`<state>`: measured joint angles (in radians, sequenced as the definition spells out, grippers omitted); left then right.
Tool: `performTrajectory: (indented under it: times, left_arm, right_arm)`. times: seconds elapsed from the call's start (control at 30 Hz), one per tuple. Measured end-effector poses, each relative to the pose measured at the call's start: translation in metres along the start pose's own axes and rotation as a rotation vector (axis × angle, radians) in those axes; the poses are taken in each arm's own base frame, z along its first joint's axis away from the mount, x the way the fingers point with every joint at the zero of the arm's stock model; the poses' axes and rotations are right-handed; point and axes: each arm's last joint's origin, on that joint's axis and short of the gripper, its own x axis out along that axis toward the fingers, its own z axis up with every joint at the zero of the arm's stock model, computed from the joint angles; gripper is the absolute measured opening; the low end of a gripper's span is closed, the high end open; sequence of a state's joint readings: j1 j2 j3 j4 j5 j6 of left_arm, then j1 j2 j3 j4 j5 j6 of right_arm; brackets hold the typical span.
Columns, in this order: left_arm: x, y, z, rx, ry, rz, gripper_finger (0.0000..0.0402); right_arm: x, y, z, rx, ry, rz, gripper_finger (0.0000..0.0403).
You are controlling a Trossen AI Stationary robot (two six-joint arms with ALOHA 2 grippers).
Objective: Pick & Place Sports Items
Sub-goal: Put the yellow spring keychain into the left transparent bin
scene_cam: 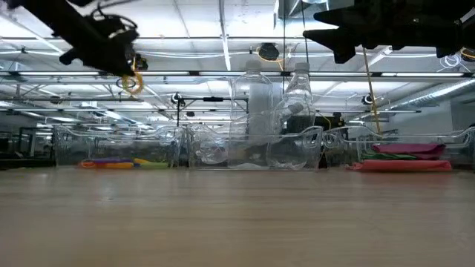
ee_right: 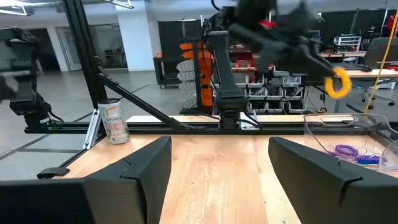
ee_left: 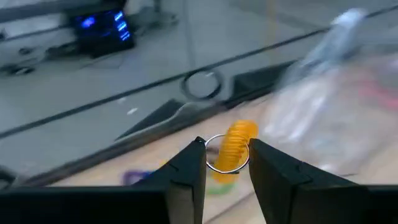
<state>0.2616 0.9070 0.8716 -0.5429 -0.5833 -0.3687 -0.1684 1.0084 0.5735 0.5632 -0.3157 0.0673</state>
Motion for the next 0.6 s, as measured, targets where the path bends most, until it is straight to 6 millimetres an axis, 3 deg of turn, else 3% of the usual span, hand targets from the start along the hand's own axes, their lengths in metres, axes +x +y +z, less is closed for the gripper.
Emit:
performTrajectory:
  times: [0.33, 0.6]
  left_arm:
    - [0.064, 0.022, -0.034, -0.013, 0.249, 0.126, 0.0078]
    - [0.1, 0.035, -0.059, -0.07, 0.346, 0.1, 0.0078]
  right_arm:
    - [0.0, 0.0, 0.0, 0.0, 0.0, 0.0, 0.0196]
    - [0.0, 0.0, 0.0, 0.0, 0.0, 0.0, 0.0196]
